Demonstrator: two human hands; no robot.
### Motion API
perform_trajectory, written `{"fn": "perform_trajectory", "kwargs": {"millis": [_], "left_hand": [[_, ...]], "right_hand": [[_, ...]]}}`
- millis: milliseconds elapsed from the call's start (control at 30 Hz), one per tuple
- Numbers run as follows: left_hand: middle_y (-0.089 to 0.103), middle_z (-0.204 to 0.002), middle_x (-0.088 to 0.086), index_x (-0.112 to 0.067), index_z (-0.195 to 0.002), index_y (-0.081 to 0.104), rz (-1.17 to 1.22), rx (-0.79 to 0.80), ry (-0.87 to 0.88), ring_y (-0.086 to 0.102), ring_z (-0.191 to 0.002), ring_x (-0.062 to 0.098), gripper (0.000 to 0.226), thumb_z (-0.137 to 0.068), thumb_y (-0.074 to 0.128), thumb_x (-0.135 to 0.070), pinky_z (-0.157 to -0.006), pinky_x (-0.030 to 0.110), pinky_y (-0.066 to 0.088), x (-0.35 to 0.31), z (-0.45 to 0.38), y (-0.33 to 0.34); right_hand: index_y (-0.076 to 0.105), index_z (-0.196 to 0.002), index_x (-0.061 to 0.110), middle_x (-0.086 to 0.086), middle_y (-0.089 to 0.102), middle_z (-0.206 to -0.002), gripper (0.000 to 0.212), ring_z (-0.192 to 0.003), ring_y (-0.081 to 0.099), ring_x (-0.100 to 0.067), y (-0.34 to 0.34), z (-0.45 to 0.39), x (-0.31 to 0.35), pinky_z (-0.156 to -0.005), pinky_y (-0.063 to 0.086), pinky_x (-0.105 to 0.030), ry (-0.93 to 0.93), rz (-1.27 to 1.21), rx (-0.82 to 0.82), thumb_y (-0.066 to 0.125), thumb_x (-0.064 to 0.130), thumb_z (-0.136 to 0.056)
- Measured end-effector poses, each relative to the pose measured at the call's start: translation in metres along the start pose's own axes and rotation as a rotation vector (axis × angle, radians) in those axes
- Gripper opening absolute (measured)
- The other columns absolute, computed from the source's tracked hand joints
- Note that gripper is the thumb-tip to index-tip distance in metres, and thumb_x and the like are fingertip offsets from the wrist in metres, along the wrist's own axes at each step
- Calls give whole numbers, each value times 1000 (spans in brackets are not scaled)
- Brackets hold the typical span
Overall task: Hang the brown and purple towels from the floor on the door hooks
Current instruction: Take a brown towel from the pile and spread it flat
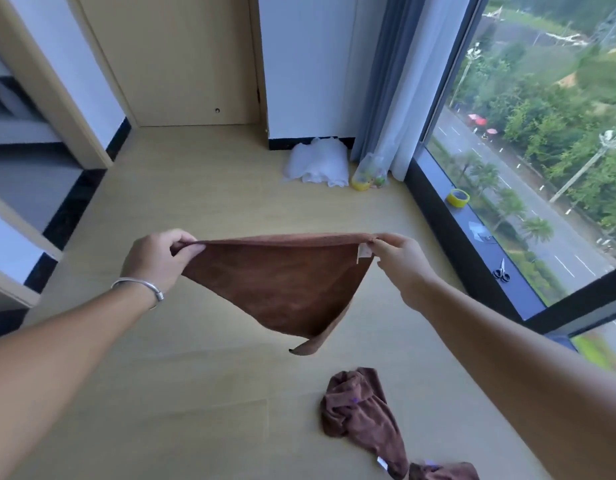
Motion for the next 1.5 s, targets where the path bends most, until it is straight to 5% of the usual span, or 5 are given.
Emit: {"fn": "perform_trajectory", "kwargs": {"millis": [100,400,900,1100,1500], "left_hand": [[65,-68,-19,-35,-72,67,51,4,-56,61,-67,9,12,-77,77,-34,-61,22,44,21,31,-19],[67,-79,-10,-24,-84,74,-133,303,23,65,-71,20,7,-85,72,-18,-63,35,50,135,194,-18],[56,-70,-13,-28,-82,68,-10,743,90,57,-62,9,29,-86,45,-46,-56,19,40,270,388,40],[62,-78,-11,-25,-84,70,1,724,-200,61,-75,14,21,-84,55,-41,-69,32,48,324,394,105],[71,-87,-2,-17,-94,71,-31,609,-407,65,-85,19,11,-84,69,-12,-81,30,49,467,347,334]], "right_hand": [[72,-83,17,4,69,-82,20,-84,60,-13,24,14,-22,-80,50,-31,132,-66,47,53,14,-90],[69,-72,8,-12,56,-68,24,-67,48,-25,91,119,-161,-59,37,-34,348,48,194,51,3,-87],[68,-57,22,13,61,-50,35,-50,48,6,149,295,-342,-55,37,-18,641,370,225,59,13,-89],[68,-67,22,8,69,-66,24,-67,61,-2,181,282,-401,-69,46,-27,612,487,233,60,21,-89],[51,-61,12,6,48,-51,31,-53,46,-16,294,119,-613,-50,35,-28,402,602,219,56,21,-91]]}}
Point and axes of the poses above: each hand's wrist, its own z-axis away from the middle knuckle, its own y-axis out of the palm, x = y × z, the point moved 1 cm from there along -z, towards the middle knuckle
